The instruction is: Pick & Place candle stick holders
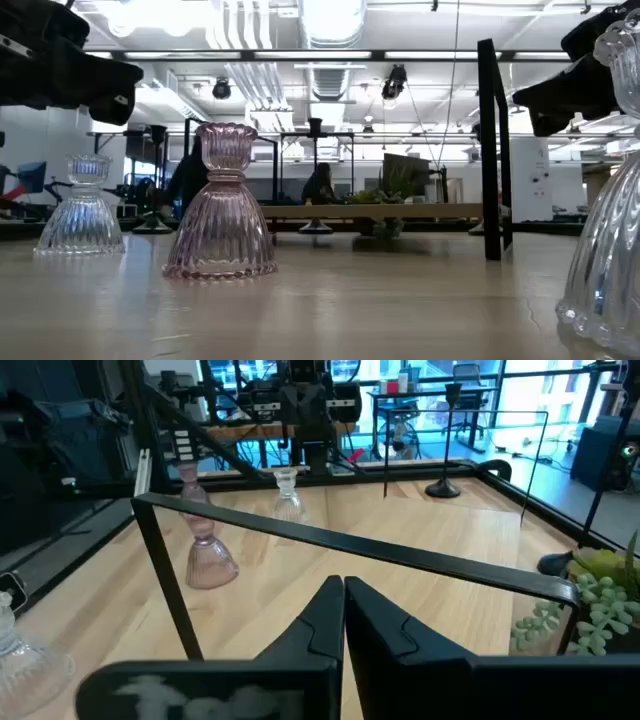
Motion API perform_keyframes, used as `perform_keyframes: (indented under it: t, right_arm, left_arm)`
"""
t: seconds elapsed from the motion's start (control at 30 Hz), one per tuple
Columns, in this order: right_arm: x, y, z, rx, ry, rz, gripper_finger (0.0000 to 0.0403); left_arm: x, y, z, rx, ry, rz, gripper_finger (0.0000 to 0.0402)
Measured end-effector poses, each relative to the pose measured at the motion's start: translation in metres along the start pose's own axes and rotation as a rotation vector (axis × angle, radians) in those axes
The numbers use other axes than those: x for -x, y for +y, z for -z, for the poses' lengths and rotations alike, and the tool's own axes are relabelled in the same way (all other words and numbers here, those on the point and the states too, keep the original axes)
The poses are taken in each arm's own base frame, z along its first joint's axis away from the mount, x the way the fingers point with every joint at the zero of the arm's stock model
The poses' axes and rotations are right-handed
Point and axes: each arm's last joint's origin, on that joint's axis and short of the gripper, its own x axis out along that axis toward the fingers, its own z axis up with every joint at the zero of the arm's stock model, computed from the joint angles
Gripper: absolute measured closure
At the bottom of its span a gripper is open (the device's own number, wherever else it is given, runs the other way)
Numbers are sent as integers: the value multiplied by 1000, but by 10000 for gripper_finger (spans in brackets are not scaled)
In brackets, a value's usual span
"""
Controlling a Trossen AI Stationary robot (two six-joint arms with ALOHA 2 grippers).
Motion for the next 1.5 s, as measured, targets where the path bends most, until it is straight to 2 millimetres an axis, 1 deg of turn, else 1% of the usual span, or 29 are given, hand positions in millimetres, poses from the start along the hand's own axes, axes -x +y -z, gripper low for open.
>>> perform_keyframes:
  t: [1.27, 1.5]
  right_arm:
    - [0, 0, 0, 5, -2, 1, 394]
    - [1, 1, -11, -8, -113, -12, 394]
  left_arm:
    - [0, 0, 0, 0, 0, 0, 376]
    - [0, 0, 0, 0, 0, 0, 376]
